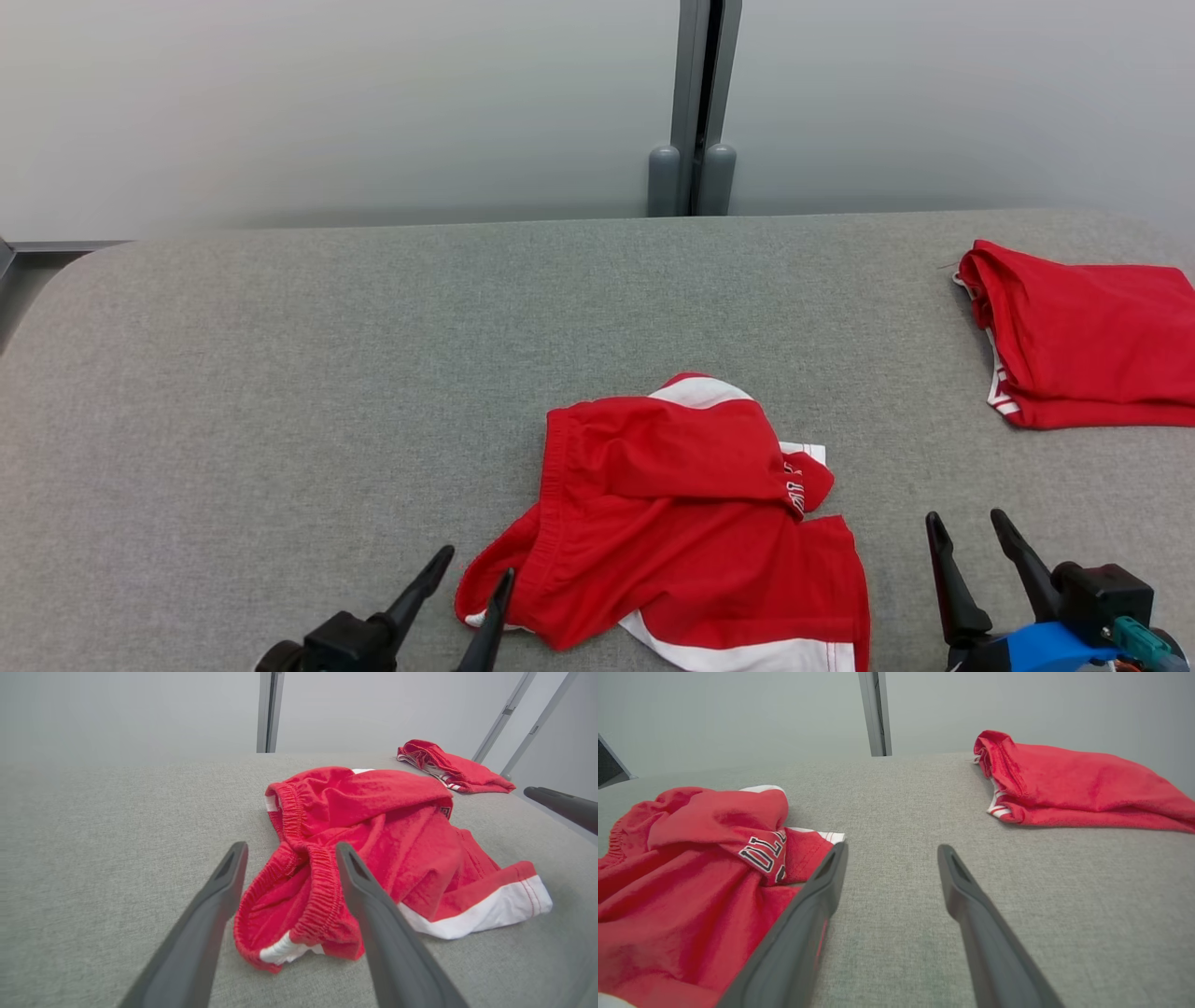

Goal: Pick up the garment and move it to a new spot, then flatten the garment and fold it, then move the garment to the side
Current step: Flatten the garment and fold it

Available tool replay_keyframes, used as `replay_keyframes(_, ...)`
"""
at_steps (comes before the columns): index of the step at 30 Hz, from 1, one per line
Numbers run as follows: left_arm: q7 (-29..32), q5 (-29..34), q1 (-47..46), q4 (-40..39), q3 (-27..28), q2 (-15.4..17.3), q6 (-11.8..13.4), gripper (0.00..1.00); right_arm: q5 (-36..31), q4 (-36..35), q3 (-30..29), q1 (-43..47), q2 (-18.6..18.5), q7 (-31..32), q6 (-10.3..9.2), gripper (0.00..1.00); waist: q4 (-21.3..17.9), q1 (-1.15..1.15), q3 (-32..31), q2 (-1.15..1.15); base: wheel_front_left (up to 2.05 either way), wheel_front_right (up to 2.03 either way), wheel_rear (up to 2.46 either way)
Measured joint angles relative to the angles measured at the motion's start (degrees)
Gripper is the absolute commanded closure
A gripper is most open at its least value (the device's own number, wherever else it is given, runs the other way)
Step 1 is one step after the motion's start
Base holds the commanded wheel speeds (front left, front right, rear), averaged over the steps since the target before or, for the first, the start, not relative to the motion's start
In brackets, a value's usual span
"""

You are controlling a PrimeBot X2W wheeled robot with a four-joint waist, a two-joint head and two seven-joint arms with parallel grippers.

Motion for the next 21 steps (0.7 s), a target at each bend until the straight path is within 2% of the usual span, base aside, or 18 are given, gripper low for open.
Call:
replay_keyframes(5, -0.07, 2.71, 1.66, -3.74, 4.94, -0.29, 0.92, 0.00, 0.01, -1.30, -0.51, 0.81, 0.29, -0.32, 0.00, 0.00, 0.17, 0.00, -0.43, 0.00, 0.00, 0.00, 0.00)
replay_keyframes(13, -0.08, 9.05, 5.19, -9.20, 17.22, -4.71, 4.93, 0.00, 0.00, -5.95, -1.85, 4.08, 1.78, -0.82, 0.00, 0.00, -0.22, 0.00, -1.26, 0.00, 0.00, 0.00, 0.00)
replay_keyframes(21, -0.08, 14.14, 7.81, -10.38, 25.68, -7.64, 6.12, 0.00, -0.08, -13.13, -3.27, 8.37, 3.21, -1.01, 0.00, 0.00, -0.60, 0.00, -2.56, 0.00, 0.00, 0.00, 0.00)
